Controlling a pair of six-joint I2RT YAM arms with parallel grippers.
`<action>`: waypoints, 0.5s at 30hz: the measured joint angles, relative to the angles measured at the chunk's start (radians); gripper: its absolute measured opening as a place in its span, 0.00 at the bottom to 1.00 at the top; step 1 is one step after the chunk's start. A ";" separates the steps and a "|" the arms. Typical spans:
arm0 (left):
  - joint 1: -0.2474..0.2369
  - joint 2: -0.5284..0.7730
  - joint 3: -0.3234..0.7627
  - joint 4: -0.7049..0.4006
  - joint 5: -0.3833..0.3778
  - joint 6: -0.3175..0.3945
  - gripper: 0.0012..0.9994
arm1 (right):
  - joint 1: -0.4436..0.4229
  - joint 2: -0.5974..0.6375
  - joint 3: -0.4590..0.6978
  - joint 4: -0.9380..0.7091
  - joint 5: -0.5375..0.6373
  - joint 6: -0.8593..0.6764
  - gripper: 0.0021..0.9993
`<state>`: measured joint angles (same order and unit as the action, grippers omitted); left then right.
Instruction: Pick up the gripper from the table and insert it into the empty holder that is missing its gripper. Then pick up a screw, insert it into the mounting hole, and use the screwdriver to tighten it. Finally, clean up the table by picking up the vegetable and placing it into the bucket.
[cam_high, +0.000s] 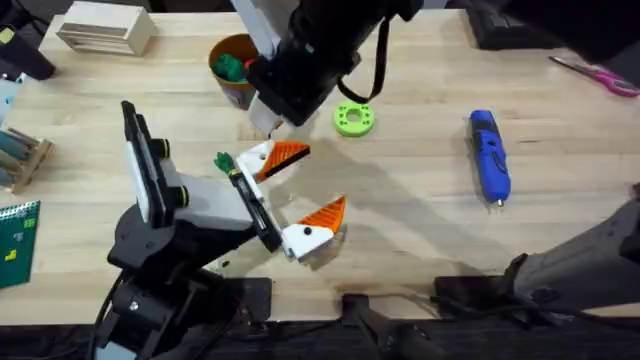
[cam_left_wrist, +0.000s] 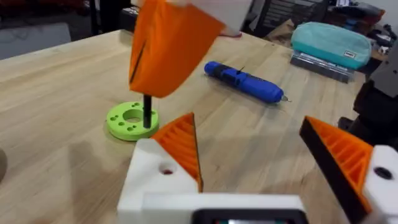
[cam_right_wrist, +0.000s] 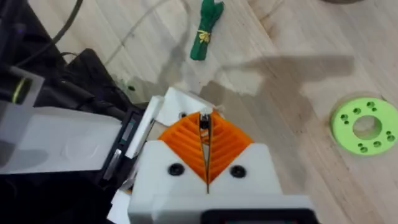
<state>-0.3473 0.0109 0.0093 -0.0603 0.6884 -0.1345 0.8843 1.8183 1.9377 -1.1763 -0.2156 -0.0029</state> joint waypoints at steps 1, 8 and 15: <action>0.000 0.000 0.000 0.000 0.000 0.000 0.99 | 0.001 0.000 0.000 0.000 -0.004 0.000 0.01; 0.000 0.000 0.000 0.000 0.000 0.000 0.99 | 0.036 0.000 0.000 -0.012 -0.017 -0.002 0.01; 0.000 0.000 0.000 0.000 0.000 0.000 0.99 | 0.052 0.000 0.000 -0.022 -0.017 -0.002 0.01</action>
<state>-0.3473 0.0109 0.0093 -0.0601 0.6884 -0.1345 0.9360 1.8187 1.9381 -1.1983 -0.2329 -0.0044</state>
